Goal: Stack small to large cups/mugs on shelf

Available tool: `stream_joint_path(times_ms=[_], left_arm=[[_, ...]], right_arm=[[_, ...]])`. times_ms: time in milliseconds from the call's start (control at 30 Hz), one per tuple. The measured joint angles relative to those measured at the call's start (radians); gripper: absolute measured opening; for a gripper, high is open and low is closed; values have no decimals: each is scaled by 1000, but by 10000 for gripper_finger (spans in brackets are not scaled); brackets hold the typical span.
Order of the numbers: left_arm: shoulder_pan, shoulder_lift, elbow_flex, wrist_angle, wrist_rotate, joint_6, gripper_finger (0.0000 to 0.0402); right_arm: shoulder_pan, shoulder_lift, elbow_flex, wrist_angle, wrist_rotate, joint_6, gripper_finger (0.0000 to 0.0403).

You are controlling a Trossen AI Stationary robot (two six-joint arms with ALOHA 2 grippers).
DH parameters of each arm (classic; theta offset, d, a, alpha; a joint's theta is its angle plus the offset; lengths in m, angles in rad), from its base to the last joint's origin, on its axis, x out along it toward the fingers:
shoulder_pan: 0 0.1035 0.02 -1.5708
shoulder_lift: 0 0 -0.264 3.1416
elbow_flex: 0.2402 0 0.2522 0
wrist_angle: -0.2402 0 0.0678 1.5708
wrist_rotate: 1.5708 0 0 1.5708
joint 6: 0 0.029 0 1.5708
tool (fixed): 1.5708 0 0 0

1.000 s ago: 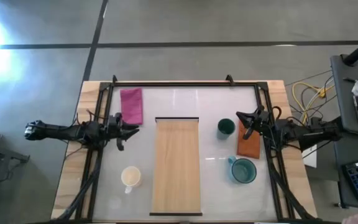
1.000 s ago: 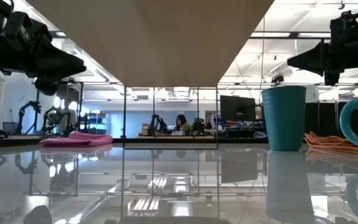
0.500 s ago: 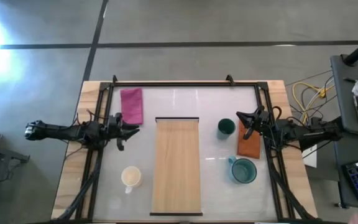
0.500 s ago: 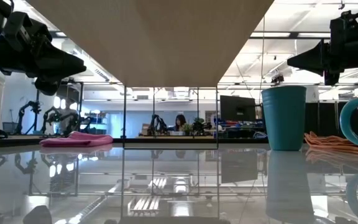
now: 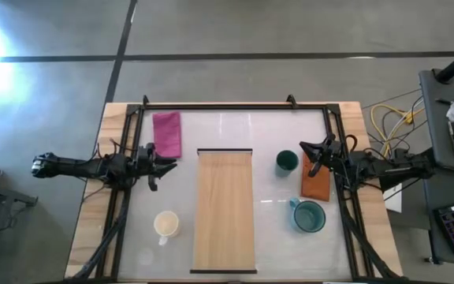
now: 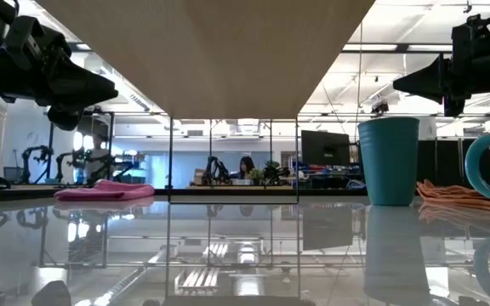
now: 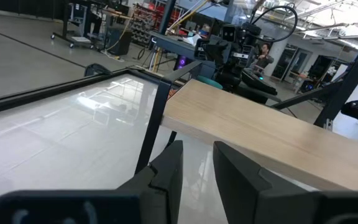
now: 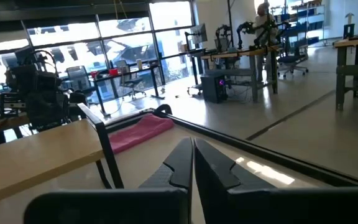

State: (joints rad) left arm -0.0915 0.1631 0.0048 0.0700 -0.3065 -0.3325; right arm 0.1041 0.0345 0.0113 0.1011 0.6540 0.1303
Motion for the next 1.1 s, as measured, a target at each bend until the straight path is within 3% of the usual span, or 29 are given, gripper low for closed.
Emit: stream_joint_path(times_ms=[900, 1100], left_arm=[[0, 0, 0, 0, 0, 0, 75], [0, 0, 0, 0, 0, 0, 75]], right_arm=[[-2, 0, 0, 4, 1, -43, 9], [-6, 1, 0, 245, 1, 73, 9]])
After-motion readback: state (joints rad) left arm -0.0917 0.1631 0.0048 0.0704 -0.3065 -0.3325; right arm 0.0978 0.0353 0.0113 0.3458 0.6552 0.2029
